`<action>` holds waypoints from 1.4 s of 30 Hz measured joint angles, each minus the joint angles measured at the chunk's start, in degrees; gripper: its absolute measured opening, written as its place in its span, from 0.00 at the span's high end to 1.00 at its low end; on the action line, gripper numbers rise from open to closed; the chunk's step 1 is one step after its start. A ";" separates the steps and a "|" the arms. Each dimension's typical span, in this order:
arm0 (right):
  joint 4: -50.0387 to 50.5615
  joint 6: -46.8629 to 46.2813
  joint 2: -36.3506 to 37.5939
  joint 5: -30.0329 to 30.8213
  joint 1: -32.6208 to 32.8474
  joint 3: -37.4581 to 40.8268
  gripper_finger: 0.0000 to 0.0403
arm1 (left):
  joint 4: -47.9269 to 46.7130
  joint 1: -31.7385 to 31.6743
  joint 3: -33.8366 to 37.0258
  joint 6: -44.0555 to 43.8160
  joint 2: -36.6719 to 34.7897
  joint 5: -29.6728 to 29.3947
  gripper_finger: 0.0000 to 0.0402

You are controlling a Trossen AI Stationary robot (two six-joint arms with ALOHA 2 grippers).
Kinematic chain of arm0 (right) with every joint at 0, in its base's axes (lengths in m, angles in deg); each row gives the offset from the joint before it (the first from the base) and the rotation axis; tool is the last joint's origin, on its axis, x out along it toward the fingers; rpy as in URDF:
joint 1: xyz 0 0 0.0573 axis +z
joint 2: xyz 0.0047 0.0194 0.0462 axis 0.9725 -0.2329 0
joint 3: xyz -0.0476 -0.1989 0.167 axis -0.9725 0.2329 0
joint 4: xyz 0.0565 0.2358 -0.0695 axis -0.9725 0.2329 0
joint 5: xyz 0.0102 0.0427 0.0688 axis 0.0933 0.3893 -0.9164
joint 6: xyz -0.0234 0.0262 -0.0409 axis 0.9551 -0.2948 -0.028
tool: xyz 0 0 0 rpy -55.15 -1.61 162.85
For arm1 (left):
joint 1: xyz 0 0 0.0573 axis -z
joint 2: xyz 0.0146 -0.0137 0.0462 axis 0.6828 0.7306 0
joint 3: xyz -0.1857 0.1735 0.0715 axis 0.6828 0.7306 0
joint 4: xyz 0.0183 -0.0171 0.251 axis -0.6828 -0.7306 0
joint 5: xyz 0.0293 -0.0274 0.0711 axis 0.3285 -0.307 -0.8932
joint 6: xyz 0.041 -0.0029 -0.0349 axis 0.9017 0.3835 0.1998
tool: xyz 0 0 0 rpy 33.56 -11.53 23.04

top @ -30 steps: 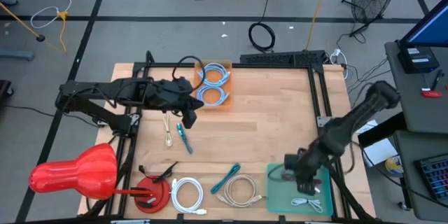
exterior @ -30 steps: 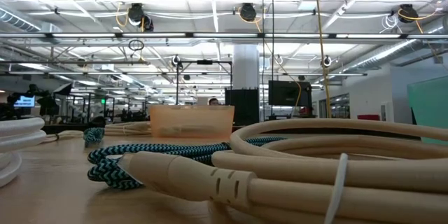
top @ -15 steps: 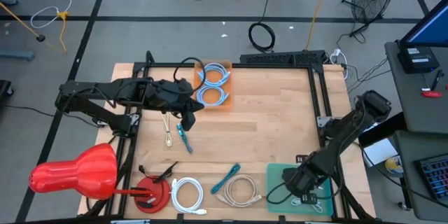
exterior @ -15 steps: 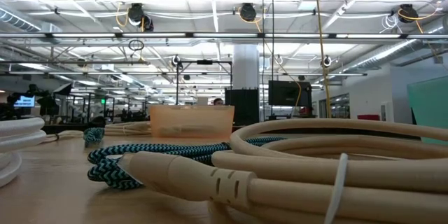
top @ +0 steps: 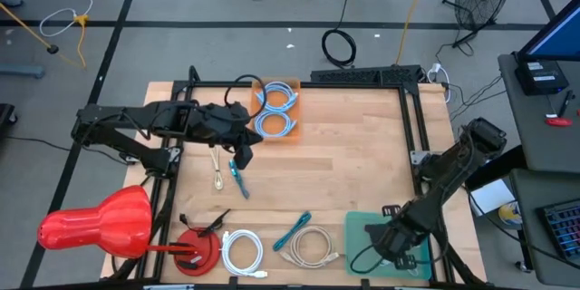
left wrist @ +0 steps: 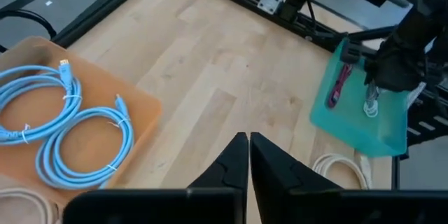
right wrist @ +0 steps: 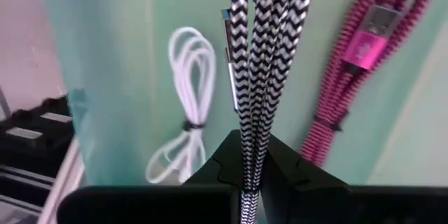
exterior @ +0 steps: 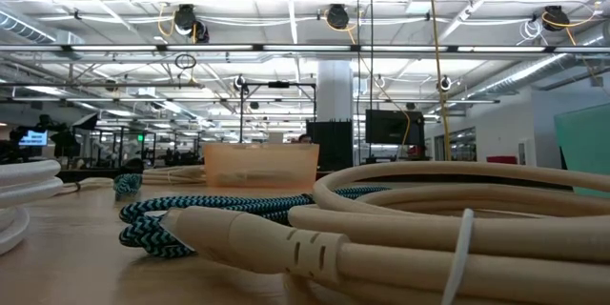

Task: Pick & Place USB Port
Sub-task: Put the white patterned usb cable into the blue bin, then put the top brown usb cable into the orange bin

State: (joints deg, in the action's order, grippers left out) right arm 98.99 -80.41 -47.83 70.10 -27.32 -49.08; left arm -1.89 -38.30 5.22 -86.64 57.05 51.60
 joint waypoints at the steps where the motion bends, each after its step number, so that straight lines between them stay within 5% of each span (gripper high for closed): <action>1: -0.94 -0.76 0.00 0.76 0.53 0.00 0.97 | -0.28 0.28 0.00 0.02 0.00 -0.01 0.98; 9: -1.68 -2.96 0.00 2.02 1.30 0.02 0.96 | -0.75 0.97 0.00 0.02 0.00 -0.52 0.95; 17: -1.72 -3.92 0.00 0.84 1.55 0.00 0.76 | -0.75 0.91 0.00 0.02 0.00 -1.05 0.99; 23: -1.68 -3.31 0.01 1.76 1.48 0.00 0.72 | -0.76 1.06 0.00 0.04 0.00 -1.04 0.96; 31: -3.77 -1.51 5.02 4.43 -8.48 0.02 0.75 | 4.27 0.38 0.00 0.06 0.02 -1.29 0.97; 36: -8.96 -0.81 12.16 14.24 -16.64 0.02 0.76 | 5.20 0.36 0.00 0.01 0.02 1.39 0.99; 42: -18.20 3.66 18.37 31.77 -26.81 0.02 0.76 | -4.39 0.89 0.33 -5.96 1.04 7.01 0.94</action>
State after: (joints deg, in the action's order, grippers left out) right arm 80.80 -76.75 -29.47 101.87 -54.13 -49.06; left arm -6.28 -37.41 5.55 -92.60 58.09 58.61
